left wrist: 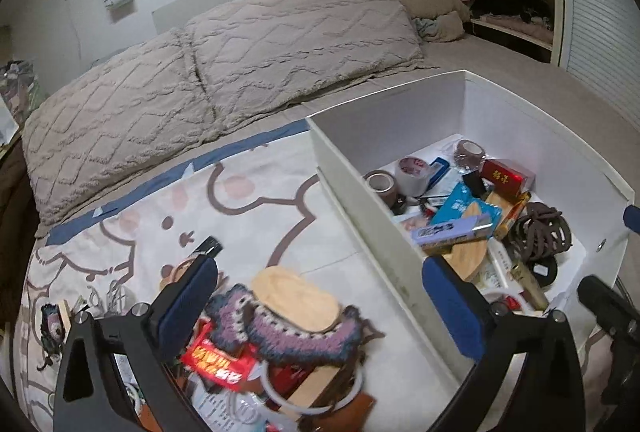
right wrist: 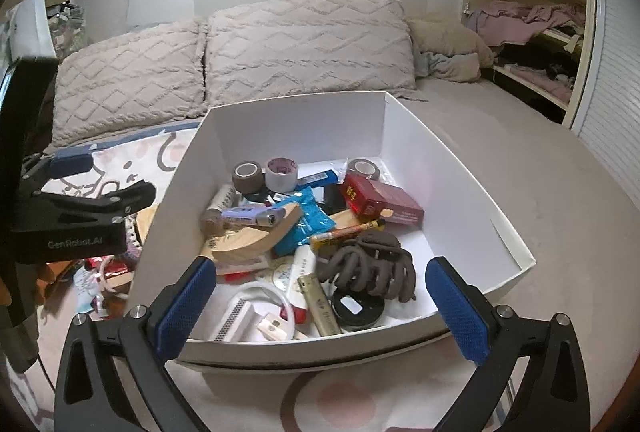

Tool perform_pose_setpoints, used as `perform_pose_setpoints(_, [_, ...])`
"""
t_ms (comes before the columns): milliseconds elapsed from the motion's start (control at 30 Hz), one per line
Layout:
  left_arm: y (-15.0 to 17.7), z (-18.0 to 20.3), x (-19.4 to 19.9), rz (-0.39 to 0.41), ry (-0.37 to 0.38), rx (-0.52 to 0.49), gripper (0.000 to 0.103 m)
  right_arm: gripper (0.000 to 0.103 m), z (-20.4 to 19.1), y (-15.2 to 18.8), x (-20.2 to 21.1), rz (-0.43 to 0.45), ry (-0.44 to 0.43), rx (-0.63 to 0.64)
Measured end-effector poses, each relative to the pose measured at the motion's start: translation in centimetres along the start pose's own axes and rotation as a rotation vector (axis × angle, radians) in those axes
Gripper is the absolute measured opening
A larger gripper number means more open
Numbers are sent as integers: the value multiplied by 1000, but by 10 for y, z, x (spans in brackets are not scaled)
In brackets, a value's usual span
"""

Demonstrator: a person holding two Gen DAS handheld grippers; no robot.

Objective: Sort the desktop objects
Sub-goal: 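Move both tools away from the box back toward the scattered items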

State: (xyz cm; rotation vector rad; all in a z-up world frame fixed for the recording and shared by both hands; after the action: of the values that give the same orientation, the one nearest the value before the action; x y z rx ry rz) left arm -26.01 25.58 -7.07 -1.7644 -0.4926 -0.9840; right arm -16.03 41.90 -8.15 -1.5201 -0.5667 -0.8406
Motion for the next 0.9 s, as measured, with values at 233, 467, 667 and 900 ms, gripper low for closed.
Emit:
perform_pose_setpoints(233, [14, -26, 9, 6, -2, 48, 103, 103, -15, -1, 2, 13, 1, 25])
perform_pose_setpoints(467, [27, -51, 25, 26, 20, 93, 103, 103, -21, -4, 9, 40, -23, -5])
perform_pose_setpoints(667, [38, -79, 41, 46, 21, 146, 103, 103, -33, -7, 17, 65, -49, -7])
perform_pose_setpoints(900, [54, -110, 64, 94, -11, 166, 103, 103, -58, -9, 24, 84, -89, 28])
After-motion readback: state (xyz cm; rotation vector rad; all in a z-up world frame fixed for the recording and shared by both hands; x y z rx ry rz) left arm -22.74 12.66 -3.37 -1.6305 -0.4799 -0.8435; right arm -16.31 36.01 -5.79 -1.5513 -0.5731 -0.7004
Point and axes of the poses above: each gripper's, at about its wrist camera, not at the fingertips, and x roughly against the way its jaws point, z to its right, y to its underside, the point moved 7 cm from there along -x, roughly the way its jaws point, and after that the axes turned 11 degrees about -z, right-handed, at the moved point
